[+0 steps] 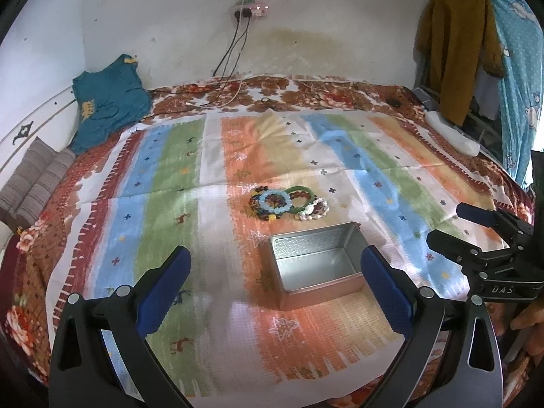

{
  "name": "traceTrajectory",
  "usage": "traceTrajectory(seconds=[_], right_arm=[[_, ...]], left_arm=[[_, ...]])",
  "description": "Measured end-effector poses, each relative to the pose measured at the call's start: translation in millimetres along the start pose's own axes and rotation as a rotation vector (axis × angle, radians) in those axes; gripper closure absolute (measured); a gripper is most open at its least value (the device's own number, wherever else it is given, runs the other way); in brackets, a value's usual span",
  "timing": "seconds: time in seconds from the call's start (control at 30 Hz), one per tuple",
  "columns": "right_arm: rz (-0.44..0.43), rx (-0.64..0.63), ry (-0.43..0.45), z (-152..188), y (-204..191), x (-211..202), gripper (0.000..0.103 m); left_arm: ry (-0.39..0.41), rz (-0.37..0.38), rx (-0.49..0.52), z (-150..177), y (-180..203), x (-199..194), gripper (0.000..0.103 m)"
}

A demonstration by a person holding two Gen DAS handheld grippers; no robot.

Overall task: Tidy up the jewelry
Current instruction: 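Move both tools toward the pile of bracelets beside the silver tin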

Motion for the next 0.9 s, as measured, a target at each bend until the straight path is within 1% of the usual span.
traceTrajectory(seconds=[0.17,0.27,0.5,0.73,0.9], right_arm=[[0.004,0.004,-0.014,-1,1,3,0.004],[0.007,0.002,-0.024,-2,1,5,0.004],[0.012,0.005,-0.046,-7,1,12,0.004],[0.033,-0.007,-0.064,-16,1,22,0.004],[0.037,-0.020,-0.078,-23,4,30,0.004]], left_arm=[[-0.003,-0.018,-0.007,1,-2,0,0.005],[-0.001,-0.016,-0.021,0,-5,0,0.005],[-0.031,-0.023,-0.033,-1,-7,4,0.005],[-0.063,-0.049,-0.078,-8,-20,16,0.005],[-0.079,-0.062,-0.069,-19,-19,30,0.005]])
Point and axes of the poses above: each gripper's, at about its wrist camera, not at the fingertips, and x roughly the way its jaws point, y to its right, z to its underside, the point moved 1 cm from there along x, roughly the way its jaws point, and after that the axes turned 6 degrees about z, right-handed, at the moved point
